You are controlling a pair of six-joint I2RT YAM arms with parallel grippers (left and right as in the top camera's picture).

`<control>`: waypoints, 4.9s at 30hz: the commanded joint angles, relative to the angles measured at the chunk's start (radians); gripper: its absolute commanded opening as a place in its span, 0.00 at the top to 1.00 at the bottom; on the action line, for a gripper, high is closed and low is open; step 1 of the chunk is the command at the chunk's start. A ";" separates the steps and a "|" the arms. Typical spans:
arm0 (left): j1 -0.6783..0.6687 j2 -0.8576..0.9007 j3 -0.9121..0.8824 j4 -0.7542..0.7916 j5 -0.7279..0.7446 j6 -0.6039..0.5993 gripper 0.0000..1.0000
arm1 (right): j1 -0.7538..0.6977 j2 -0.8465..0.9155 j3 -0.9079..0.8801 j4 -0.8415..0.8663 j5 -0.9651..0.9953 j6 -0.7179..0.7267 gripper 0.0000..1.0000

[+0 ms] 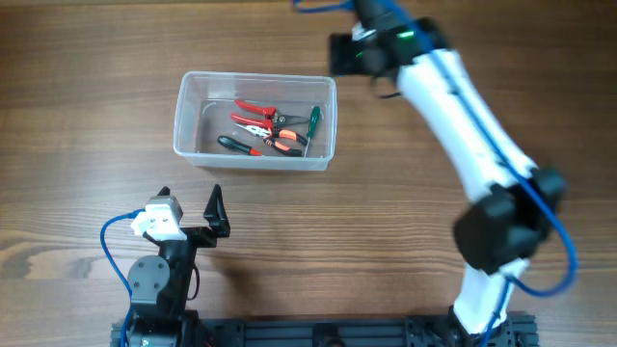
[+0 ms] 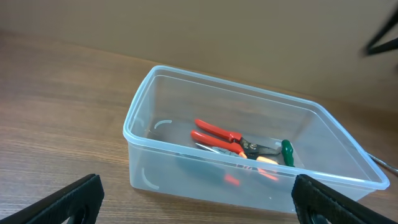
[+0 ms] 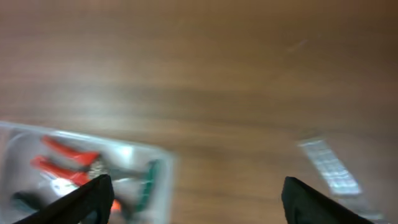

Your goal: Pack container

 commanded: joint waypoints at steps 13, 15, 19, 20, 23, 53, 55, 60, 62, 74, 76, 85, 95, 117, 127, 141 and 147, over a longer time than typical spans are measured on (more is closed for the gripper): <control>0.006 -0.001 -0.004 -0.001 -0.003 -0.009 0.00 | -0.395 0.147 -0.120 -0.081 -0.117 -0.637 0.29; 0.006 -0.001 -0.005 -0.001 -0.003 -0.009 0.00 | -0.393 0.152 -0.120 -0.080 -0.167 -0.640 0.31; 0.006 -0.001 -0.004 -0.001 -0.003 -0.009 0.00 | -0.380 0.181 -0.121 -0.073 -0.177 -0.641 0.34; 0.006 -0.001 -0.004 -0.001 -0.003 -0.009 0.00 | -0.379 0.188 -0.121 -0.072 -0.188 -0.639 0.34; 0.006 -0.001 -0.004 -0.001 -0.003 -0.009 0.00 | -0.373 0.223 -0.121 -0.059 -0.225 -0.610 0.35; 0.006 -0.001 -0.004 -0.001 -0.003 -0.009 0.00 | -0.359 0.318 -0.283 -0.016 -0.154 -0.473 0.82; 0.006 -0.001 -0.004 -0.001 -0.003 -0.009 0.00 | -0.359 0.318 -0.283 -0.013 -0.154 -0.455 0.90; 0.006 -0.001 -0.004 -0.001 -0.003 -0.009 0.00 | -0.359 0.288 -0.223 -0.022 -0.121 -0.425 0.96; 0.006 -0.001 -0.004 -0.001 -0.003 -0.009 0.00 | -0.357 0.252 -0.162 -0.040 -0.121 -0.423 0.96; 0.006 -0.001 -0.004 -0.001 -0.003 -0.009 0.00 | -0.116 0.001 0.045 -0.080 -0.378 -0.513 0.96; 0.006 -0.001 -0.004 -0.001 -0.003 -0.009 0.00 | -0.021 -0.005 0.045 -0.082 -0.414 -0.565 0.96; 0.006 -0.001 -0.004 -0.001 -0.003 -0.009 0.00 | 0.354 0.057 0.043 -0.070 -0.397 -0.977 0.96; 0.006 -0.001 -0.004 -0.001 -0.003 -0.009 0.00 | 0.370 0.267 0.043 -0.012 -0.303 -1.014 0.95; 0.006 -0.001 -0.004 -0.001 -0.003 -0.009 0.00 | 0.372 0.102 0.044 -0.113 -0.282 -0.740 0.32; 0.006 -0.001 -0.004 -0.001 -0.003 -0.009 0.00 | 0.273 -0.099 0.044 -0.076 0.000 -0.417 0.23; 0.006 -0.001 -0.004 -0.001 -0.003 -0.009 0.00 | 0.005 -0.040 0.033 -0.143 0.023 -0.040 0.17; 0.006 -0.001 -0.005 -0.001 -0.003 -0.009 0.00 | -0.029 -0.122 0.033 -0.152 -0.185 -0.137 0.00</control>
